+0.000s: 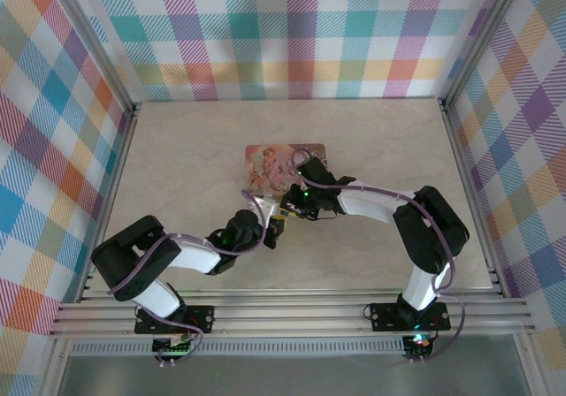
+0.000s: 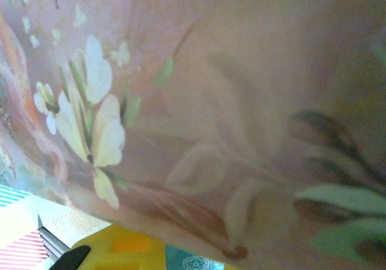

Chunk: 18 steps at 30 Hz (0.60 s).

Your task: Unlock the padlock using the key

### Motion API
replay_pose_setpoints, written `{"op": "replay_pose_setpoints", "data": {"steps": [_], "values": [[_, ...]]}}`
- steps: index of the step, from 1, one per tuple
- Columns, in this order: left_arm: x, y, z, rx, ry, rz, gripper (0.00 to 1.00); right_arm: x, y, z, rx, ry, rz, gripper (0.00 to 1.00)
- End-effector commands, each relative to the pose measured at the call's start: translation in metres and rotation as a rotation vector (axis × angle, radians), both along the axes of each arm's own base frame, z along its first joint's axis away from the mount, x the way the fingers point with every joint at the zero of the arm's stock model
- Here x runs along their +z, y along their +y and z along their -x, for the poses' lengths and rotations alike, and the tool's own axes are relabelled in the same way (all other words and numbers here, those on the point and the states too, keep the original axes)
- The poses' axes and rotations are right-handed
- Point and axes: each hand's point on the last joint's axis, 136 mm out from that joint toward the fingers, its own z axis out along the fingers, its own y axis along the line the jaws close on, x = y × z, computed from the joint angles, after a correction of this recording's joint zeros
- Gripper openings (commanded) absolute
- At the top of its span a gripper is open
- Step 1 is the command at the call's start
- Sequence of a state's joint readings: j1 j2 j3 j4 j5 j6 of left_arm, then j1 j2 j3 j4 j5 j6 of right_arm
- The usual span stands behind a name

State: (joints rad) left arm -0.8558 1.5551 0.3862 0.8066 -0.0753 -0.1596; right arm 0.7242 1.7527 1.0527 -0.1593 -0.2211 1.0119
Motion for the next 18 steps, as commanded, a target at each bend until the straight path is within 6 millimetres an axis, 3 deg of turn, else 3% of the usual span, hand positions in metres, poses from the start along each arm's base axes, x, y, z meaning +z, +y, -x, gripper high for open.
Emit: {"op": "replay_pose_setpoints", "data": {"steps": [1, 6, 12, 18], "values": [[0.013, -0.01, 0.003, -0.055, -0.193, -0.21, 0.0, -0.001, 0.007, 0.021, 0.013, 0.125, -0.045, 0.0], [0.007, -0.009, 0.008, -0.064, -0.218, -0.266, 0.0, -0.003, 0.003, 0.027, 0.016, 0.14, -0.031, 0.09], [0.007, -0.007, 0.012, -0.037, -0.174, -0.176, 0.0, 0.002, 0.0, 0.027, 0.005, 0.126, -0.03, 0.44], [0.001, 0.003, 0.006, 0.009, -0.115, -0.125, 0.0, 0.007, -0.001, 0.025, 0.006, 0.104, -0.022, 0.57]]}}
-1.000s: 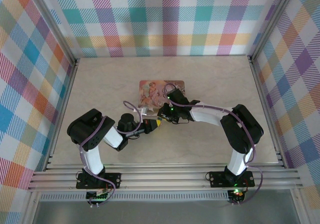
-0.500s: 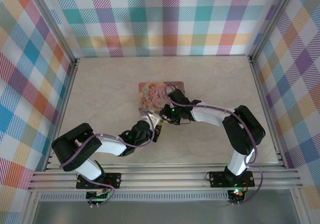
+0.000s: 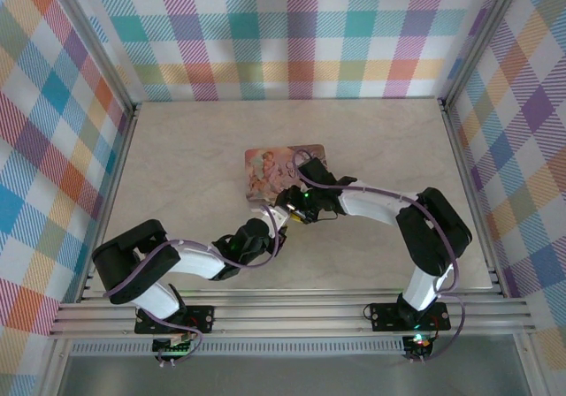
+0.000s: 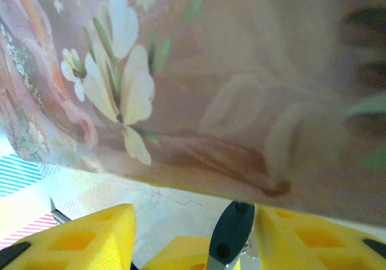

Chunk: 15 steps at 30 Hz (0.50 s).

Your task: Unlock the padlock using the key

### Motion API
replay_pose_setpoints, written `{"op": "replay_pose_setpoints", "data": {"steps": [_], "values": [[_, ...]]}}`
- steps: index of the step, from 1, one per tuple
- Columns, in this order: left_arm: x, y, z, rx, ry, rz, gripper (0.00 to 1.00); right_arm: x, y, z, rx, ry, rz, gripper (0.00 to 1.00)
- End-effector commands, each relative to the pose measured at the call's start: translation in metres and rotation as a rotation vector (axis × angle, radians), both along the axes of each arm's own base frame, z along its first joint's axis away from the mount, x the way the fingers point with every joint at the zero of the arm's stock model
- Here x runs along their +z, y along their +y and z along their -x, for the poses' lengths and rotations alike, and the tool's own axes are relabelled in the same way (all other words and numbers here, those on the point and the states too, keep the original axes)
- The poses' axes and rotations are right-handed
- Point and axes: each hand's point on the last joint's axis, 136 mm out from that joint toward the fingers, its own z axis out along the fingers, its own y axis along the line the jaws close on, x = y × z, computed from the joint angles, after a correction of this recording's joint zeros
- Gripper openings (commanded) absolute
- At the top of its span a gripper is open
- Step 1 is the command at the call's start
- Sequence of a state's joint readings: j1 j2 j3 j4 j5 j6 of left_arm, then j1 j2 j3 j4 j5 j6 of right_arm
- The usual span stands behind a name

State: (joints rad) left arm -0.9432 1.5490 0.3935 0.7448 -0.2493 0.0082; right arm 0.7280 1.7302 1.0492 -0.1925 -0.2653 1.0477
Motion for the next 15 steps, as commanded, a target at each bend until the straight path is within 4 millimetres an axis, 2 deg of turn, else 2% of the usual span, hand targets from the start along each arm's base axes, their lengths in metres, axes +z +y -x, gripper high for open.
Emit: {"op": "replay_pose_setpoints", "data": {"steps": [1, 9, 15], "values": [[0.0073, 0.0024, -0.0025, 0.018, 0.018, 0.085, 0.0, 0.0015, -0.0028, 0.0124, 0.003, 0.046, 0.003, 0.57], [0.0019, 0.0085, -0.0042, 0.04, 0.039, 0.09, 0.0, 0.0003, -0.0075, 0.0141, -0.013, 0.034, 0.002, 0.59], [0.0002, 0.009, -0.0038, 0.039, 0.039, 0.089, 0.0, 0.0005, -0.0095, 0.0161, -0.01, 0.025, 0.009, 0.51]]}}
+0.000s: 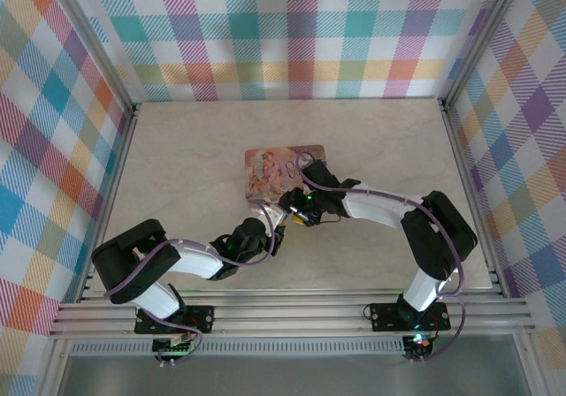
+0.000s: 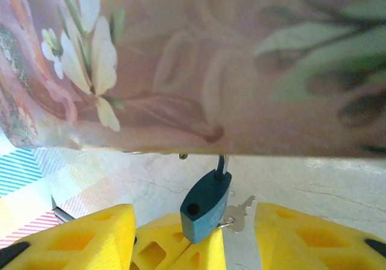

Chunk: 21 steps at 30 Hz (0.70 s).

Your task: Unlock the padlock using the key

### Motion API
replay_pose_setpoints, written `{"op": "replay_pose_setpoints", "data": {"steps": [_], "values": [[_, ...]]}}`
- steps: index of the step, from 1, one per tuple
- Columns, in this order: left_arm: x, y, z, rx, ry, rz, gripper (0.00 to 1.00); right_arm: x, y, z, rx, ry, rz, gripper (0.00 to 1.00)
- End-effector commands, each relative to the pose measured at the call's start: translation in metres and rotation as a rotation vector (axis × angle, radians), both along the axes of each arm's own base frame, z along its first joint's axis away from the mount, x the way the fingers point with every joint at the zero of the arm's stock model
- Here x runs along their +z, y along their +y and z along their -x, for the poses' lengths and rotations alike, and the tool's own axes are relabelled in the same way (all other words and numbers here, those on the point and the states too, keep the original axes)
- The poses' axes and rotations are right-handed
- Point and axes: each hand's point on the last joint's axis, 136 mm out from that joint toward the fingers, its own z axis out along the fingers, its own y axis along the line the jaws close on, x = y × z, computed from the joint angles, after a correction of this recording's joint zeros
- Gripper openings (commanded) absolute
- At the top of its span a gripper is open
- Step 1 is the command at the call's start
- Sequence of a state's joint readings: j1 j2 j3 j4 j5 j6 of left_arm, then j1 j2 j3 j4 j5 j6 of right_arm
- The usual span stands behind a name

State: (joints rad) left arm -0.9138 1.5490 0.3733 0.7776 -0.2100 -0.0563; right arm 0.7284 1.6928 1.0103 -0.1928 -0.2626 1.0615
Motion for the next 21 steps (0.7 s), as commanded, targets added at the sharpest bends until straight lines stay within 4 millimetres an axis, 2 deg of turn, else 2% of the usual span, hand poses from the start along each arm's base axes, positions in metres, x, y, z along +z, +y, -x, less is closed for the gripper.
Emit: {"op": "replay_pose_setpoints", "data": {"steps": [1, 6, 9, 21], "values": [[0.002, 0.004, -0.002, 0.013, -0.005, 0.025, 0.0, 0.0, -0.001, 0.009, 0.009, 0.016, 0.009, 0.49], [0.0, 0.002, 0.0, 0.002, -0.003, 0.024, 0.0, -0.01, 0.005, 0.013, 0.036, 0.047, 0.016, 0.41], [0.001, 0.003, 0.0, 0.001, -0.004, 0.024, 0.0, -0.014, 0.005, 0.014, 0.036, 0.052, 0.03, 0.33], [0.002, 0.004, 0.004, -0.01, -0.012, 0.024, 0.0, -0.019, 0.003, 0.014, 0.04, 0.059, 0.053, 0.08]]}}
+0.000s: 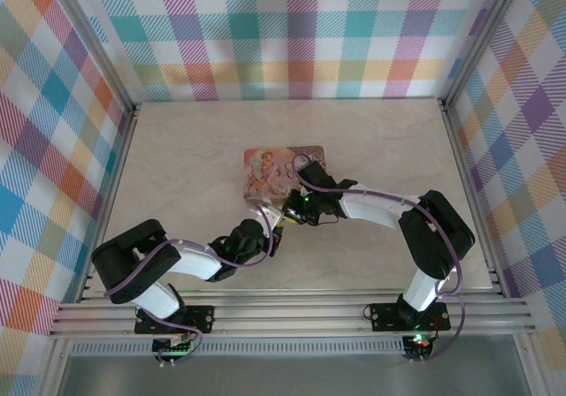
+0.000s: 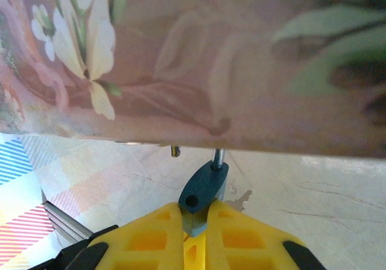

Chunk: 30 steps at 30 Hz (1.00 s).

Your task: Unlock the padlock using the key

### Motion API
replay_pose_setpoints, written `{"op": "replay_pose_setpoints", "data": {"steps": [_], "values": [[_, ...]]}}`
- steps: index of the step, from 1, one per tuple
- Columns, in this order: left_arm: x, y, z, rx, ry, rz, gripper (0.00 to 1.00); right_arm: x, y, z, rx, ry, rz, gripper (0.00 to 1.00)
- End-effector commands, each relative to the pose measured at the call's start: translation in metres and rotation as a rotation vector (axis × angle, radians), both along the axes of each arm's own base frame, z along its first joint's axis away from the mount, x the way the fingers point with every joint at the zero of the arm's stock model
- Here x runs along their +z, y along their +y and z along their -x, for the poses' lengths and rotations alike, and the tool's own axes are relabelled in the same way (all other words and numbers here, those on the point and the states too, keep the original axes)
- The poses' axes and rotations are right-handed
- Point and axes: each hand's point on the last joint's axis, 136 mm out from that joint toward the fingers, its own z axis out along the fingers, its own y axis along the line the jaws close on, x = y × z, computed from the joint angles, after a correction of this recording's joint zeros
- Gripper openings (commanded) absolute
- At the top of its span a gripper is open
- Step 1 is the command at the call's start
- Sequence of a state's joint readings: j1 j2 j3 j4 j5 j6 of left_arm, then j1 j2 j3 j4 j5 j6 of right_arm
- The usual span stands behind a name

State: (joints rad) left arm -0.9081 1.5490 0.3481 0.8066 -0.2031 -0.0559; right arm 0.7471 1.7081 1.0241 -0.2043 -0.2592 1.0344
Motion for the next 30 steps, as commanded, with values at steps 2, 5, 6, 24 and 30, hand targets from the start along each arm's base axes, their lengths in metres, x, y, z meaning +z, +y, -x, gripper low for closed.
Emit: {"op": "replay_pose_setpoints", "data": {"steps": [2, 5, 6, 24, 30], "values": [[0.006, -0.001, 0.002, -0.012, -0.013, 0.024, 0.0, -0.017, -0.002, 0.01, 0.002, 0.069, 0.036, 0.03], [0.006, -0.001, 0.002, -0.014, -0.016, 0.023, 0.0, -0.018, -0.002, 0.011, -0.002, 0.072, 0.026, 0.0], [0.007, -0.001, 0.003, -0.015, -0.017, 0.024, 0.0, -0.018, -0.002, 0.011, -0.005, 0.072, 0.022, 0.0], [0.012, 0.01, 0.016, -0.027, -0.004, 0.036, 0.24, -0.012, -0.017, 0.005, -0.073, -0.007, 0.038, 0.0], [0.015, 0.028, 0.026, 0.015, 0.038, 0.058, 0.29, -0.011, -0.023, 0.002, -0.139, -0.027, 0.016, 0.0]]}}
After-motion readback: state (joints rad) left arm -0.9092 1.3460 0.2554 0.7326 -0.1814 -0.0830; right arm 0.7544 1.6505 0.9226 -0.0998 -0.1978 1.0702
